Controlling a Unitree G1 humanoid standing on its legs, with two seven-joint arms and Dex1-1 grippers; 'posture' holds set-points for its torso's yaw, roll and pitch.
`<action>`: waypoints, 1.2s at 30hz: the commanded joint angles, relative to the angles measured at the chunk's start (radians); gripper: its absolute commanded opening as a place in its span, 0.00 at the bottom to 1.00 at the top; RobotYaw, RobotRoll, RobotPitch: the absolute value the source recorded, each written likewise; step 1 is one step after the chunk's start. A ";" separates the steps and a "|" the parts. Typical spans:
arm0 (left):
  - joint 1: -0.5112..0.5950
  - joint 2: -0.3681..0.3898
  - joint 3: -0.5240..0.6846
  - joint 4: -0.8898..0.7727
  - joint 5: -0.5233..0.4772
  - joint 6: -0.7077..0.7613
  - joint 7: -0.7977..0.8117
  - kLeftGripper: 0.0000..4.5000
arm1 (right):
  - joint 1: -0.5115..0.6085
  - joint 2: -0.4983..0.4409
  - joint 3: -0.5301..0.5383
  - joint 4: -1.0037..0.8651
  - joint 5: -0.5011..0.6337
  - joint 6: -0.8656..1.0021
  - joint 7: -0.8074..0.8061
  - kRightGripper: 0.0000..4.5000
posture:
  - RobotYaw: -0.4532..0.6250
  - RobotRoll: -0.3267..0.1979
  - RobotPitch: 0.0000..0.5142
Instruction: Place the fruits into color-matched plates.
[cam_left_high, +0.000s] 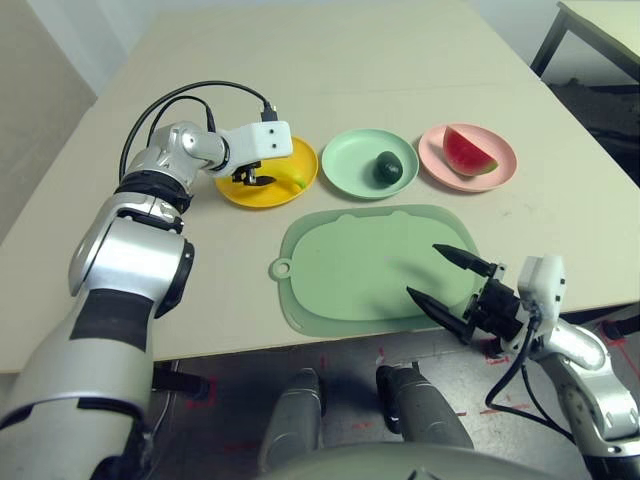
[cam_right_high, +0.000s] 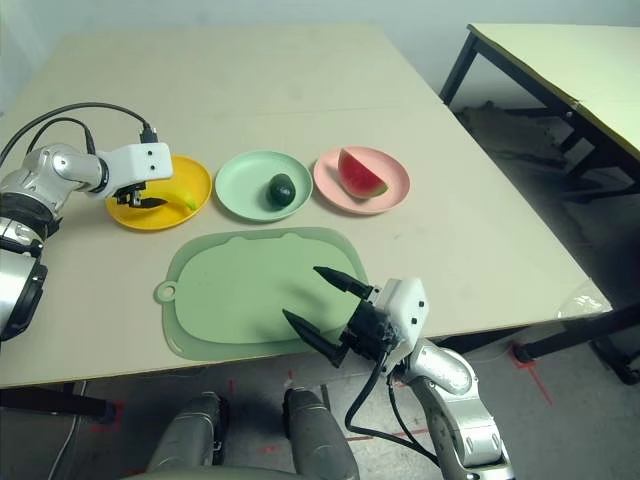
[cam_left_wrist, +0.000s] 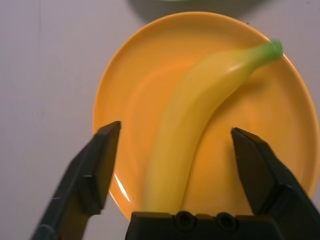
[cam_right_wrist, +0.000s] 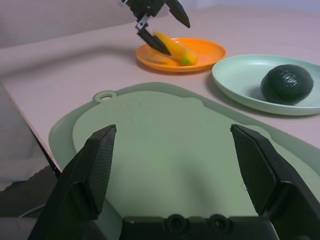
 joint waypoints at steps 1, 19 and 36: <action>-0.007 0.017 0.019 0.011 0.011 0.004 0.013 0.99 | -0.008 0.000 -0.013 -0.009 0.024 0.016 -0.014 1.00 | 0.25 0.62 0.25; 0.176 0.194 0.591 -0.078 -0.523 0.120 -0.191 0.99 | -0.050 -0.192 -0.486 0.200 0.251 0.086 -0.023 1.00 | 0.29 0.62 0.29; 0.897 -0.097 0.917 -0.762 -0.887 0.238 0.174 0.99 | -0.583 -0.315 -0.522 1.280 -0.006 -0.284 0.008 1.00 | 0.45 0.62 0.42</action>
